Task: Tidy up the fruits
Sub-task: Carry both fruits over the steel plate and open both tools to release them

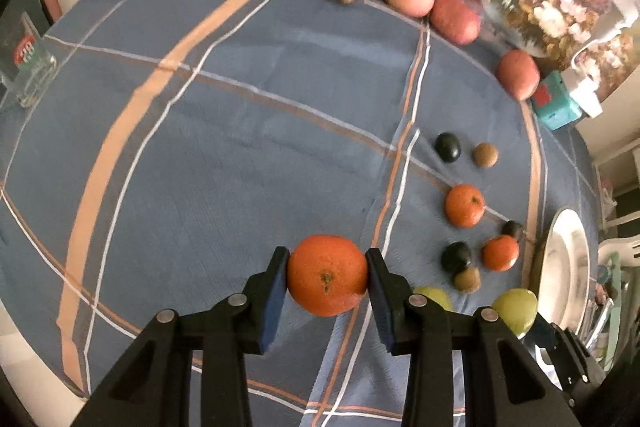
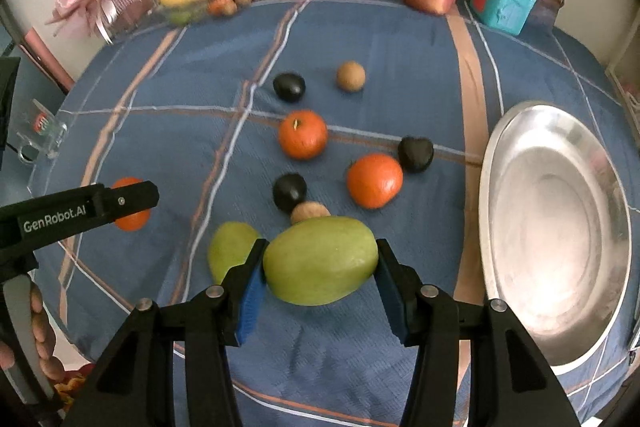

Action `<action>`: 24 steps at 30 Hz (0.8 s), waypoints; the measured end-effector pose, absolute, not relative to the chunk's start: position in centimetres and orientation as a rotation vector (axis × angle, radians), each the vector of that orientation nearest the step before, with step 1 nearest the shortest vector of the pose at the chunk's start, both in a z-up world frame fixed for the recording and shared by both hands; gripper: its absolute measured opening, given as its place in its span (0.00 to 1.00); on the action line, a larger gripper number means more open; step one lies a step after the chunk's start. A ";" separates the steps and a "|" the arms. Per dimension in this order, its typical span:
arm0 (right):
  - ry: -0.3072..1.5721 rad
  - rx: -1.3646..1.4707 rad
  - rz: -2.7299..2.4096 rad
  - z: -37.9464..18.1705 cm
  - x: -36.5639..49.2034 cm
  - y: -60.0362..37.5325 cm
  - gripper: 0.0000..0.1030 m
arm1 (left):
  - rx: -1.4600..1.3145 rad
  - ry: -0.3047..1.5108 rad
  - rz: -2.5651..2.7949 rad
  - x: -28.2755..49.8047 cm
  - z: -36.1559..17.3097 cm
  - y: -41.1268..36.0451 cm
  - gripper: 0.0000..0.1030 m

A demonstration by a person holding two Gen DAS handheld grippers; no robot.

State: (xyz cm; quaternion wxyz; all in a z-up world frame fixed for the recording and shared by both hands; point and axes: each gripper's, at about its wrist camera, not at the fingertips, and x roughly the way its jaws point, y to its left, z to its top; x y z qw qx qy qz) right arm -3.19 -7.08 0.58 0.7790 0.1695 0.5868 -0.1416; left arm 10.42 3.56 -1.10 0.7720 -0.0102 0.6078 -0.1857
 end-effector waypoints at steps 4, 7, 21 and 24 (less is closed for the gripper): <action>1.260 0.384 -0.325 0.8 -3.1 -7.7 0.52 | -0.023 1.293 -0.423 9.8 -0.5 3.8 0.40; 1.254 0.408 -0.354 1.0 -3.7 -8.5 0.52 | -0.008 1.276 -0.452 9.4 0.0 3.3 0.40; 1.168 0.516 -0.819 1.4 -9.9 -16.7 0.52 | 0.116 1.171 -0.728 5.2 3.4 -3.5 0.40; 1.165 0.542 -0.899 1.1 -11.4 -18.1 0.52 | 0.155 1.138 -0.807 3.7 4.0 -5.8 0.40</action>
